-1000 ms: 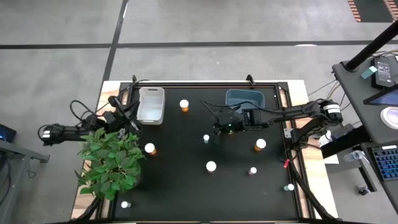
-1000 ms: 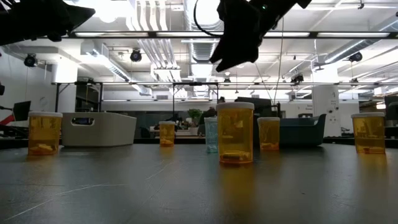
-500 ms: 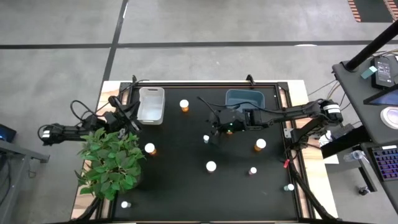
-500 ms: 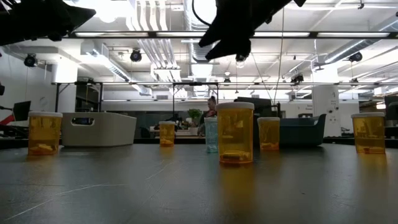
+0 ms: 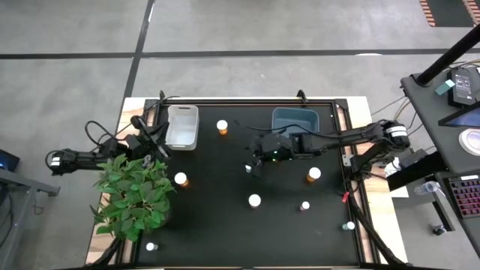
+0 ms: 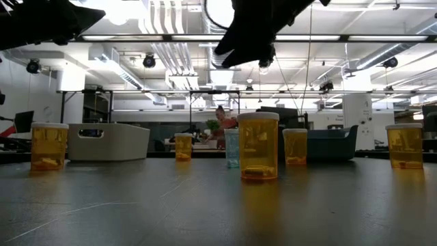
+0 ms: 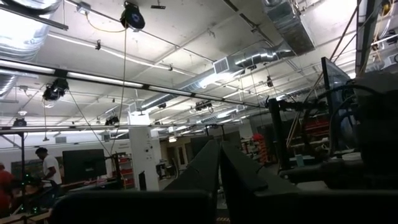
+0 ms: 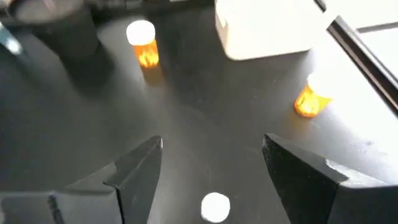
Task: Pick and place medicine bottles into bin by pill shape (circle, oval)
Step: Put the small blue pill bottle into the blue bin
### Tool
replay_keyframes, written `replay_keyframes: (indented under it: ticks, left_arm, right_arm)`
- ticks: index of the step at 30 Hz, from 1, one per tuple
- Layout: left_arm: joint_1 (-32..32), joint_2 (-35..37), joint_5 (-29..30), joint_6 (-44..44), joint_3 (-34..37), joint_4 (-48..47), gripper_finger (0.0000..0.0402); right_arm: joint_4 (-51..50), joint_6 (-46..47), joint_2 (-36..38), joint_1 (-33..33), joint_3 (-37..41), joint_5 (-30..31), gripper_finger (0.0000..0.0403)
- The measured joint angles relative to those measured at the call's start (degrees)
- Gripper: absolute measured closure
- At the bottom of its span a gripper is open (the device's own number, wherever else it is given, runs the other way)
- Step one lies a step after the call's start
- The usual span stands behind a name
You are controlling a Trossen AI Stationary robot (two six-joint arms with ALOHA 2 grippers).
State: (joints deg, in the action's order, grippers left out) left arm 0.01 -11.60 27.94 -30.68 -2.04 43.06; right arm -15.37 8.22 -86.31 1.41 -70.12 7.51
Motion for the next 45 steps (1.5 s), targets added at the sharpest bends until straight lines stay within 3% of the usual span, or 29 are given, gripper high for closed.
replay_keyframes:
  ticks: [9, 13, 27, 45]
  left_arm:
    - [-0.01, 0.07, 0.34, -0.04, 0.01, 0.00, 0.0402]
    - [0.00, 0.09, 0.50, -0.04, 0.02, 0.03, 0.0402]
    - [-0.01, 0.20, 0.68, 0.00, 0.02, 0.11, 0.0402]
    - [-0.02, 0.11, 0.96, 0.01, 0.01, 0.11, 0.0402]
  right_arm:
    - [-22.82, -5.22, -10.70, 0.09, -18.00, 0.02, 0.0151]
    - [-29.70, -4.99, -12.72, 0.09, -22.22, 0.02, 0.0150]
    - [-32.55, -3.79, -13.88, 0.22, -21.40, 0.00, 0.0083]
    - [-31.45, -4.25, -23.32, -0.97, -19.66, 0.20, 0.0094]
